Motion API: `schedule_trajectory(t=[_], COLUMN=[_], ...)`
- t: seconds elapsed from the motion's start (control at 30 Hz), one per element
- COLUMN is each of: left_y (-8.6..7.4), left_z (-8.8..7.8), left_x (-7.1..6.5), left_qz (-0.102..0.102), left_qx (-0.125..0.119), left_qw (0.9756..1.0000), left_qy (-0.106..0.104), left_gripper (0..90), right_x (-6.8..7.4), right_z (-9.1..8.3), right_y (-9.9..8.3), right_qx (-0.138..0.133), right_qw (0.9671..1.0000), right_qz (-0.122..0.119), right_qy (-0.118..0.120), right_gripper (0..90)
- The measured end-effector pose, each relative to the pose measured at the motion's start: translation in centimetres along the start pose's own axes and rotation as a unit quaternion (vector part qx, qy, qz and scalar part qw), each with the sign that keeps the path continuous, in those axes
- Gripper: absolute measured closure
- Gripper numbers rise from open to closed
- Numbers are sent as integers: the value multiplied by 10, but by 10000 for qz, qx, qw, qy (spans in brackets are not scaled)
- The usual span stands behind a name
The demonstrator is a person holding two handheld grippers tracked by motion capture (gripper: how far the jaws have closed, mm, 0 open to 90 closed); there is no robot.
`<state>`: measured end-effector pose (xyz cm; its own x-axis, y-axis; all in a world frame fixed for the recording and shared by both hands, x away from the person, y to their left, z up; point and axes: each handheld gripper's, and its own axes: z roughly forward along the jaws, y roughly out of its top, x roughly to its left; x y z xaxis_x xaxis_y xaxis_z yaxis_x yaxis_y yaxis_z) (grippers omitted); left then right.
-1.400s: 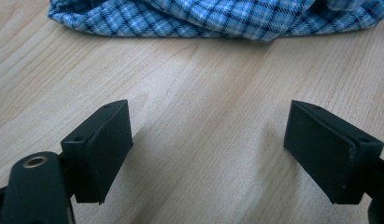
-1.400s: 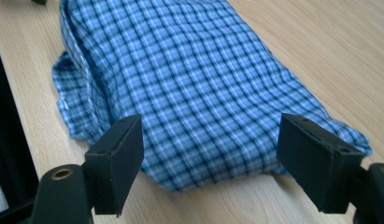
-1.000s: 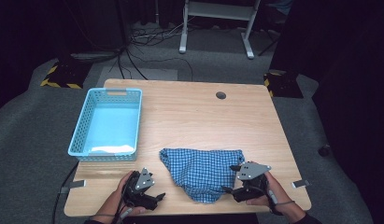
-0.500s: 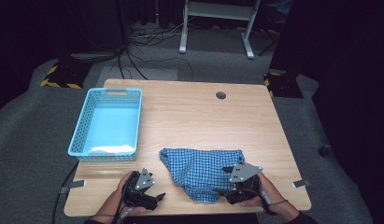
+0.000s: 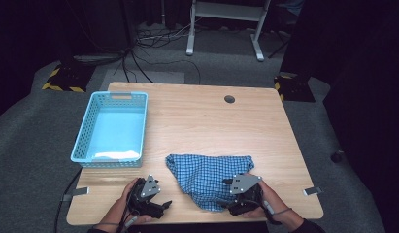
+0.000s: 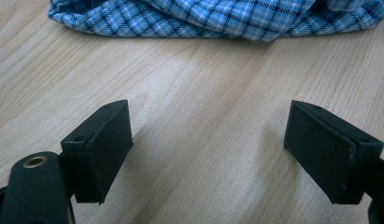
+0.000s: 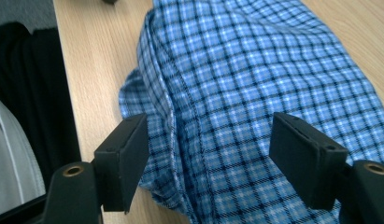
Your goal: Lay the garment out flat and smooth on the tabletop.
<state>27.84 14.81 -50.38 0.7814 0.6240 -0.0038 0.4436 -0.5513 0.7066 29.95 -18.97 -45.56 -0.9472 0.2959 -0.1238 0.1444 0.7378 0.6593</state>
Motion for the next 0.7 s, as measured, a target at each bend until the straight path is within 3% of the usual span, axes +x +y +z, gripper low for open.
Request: schedule_trajectory(t=[0.33,0.57,0.63,0.7], left_y=[0,0,0,0], left_z=[0,0,0,0], left_x=[0,0,0,0], left_qz=[-6,-7,6,5], left_qx=[-5,-6,-2,-3], left_qw=[10000,10000,10000,10000], left_qy=[-5,-6,-5,-5], left_gripper=[152,152,152,152], right_x=[0,0,0,0], right_z=[10,11,10,9], right_y=[-4,-6,-6,-6], right_qx=[186,207,232,232], right_qw=[9997,9992,9989,9991], right_qz=[-137,-217,-281,-263], right_qy=[-83,-265,-294,-256], right_gripper=[369,558,684,709])
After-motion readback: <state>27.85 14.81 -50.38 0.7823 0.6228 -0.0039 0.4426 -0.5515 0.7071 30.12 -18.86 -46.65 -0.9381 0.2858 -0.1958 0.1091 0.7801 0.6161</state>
